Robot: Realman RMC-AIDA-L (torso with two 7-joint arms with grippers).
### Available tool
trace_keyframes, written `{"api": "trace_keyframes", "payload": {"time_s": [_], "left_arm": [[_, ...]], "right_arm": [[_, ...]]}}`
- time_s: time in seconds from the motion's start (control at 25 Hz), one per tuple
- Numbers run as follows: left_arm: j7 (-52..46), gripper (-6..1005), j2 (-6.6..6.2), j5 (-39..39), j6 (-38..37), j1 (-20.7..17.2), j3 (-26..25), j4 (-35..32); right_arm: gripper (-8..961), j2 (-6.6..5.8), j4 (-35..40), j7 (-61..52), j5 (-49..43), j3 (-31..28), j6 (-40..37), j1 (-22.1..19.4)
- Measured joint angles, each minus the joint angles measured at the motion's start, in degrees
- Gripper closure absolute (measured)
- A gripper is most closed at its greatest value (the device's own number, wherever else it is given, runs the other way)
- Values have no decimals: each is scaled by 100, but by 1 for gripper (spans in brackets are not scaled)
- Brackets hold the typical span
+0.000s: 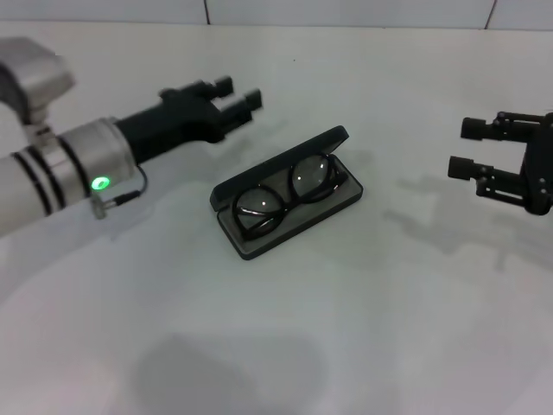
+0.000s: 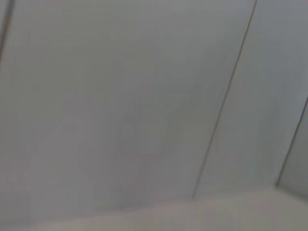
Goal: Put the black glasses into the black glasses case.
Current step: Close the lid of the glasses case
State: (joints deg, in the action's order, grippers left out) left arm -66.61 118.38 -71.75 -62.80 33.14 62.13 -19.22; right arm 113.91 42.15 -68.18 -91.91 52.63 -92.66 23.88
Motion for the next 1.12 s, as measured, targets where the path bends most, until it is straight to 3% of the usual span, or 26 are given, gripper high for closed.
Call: {"api": "trace_keyframes", "payload": {"time_s": [0.12,0.32,0.52,0.8,1.12], "left_arm": [[-305,420,72,-518,240,124,1,-52],[-362,419,121,-778,279,179,51,-67],[-368,419,124,-860,261,171,527,-73],[-348,419,124,-898,235,120,916,-86],[-169,419,128,-874,111,27,967,-134]], "right_arm": [[505,113,87,32,27,-214,219,-149],[407,114,51,56,45,-484,211,-291],[264,122,26,117,31,-497,193,-352],[268,132,6,119,6,-479,184,-358],[265,133,-6,121,6,-453,144,-350]]}}
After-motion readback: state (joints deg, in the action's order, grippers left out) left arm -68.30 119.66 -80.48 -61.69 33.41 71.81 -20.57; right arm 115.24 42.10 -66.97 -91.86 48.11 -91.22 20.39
